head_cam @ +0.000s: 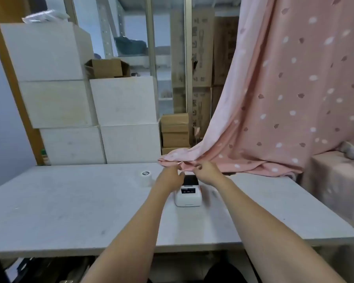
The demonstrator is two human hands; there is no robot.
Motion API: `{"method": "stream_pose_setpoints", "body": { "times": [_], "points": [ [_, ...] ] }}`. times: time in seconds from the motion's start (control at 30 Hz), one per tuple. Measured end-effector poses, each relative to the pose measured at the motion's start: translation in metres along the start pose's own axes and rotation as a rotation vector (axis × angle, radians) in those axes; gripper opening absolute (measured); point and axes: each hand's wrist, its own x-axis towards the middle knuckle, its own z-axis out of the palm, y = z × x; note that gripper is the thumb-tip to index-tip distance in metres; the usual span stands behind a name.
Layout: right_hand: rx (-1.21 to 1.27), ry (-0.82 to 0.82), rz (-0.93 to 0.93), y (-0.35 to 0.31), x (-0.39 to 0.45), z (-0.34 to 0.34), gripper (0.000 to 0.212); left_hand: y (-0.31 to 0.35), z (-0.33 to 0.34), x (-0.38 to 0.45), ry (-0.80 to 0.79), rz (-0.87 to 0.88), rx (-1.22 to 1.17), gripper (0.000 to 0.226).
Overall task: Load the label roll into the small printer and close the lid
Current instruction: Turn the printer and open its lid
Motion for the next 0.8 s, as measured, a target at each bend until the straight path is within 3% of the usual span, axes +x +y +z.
{"method": "stream_pose_setpoints", "body": {
  "times": [0.23,0.37,0.53,0.7,0.8],
  "points": [
    [0.505,-0.014,0.085,0.049,0.010,0.027,0.023,-0.036,0.036,0.006,0.071,-0.053,-0.521,0.020],
    [0.641,-0.081,0.050,0.072,0.012,0.025,0.023,-0.052,0.043,0.011,0.073,-0.050,-0.681,0.015],
    [0.566,-0.360,0.043,0.081,0.007,0.008,0.060,-0.058,0.045,0.018,0.040,-0.056,-0.725,0.015],
    [0.526,-0.445,0.018,0.079,0.008,0.005,0.090,-0.055,0.045,0.016,0.034,-0.057,-0.812,0.018],
    [0.479,-0.475,-0.022,0.079,0.007,0.005,0.093,-0.054,0.043,0.015,0.045,-0.077,-0.842,0.019]
  ]
}}
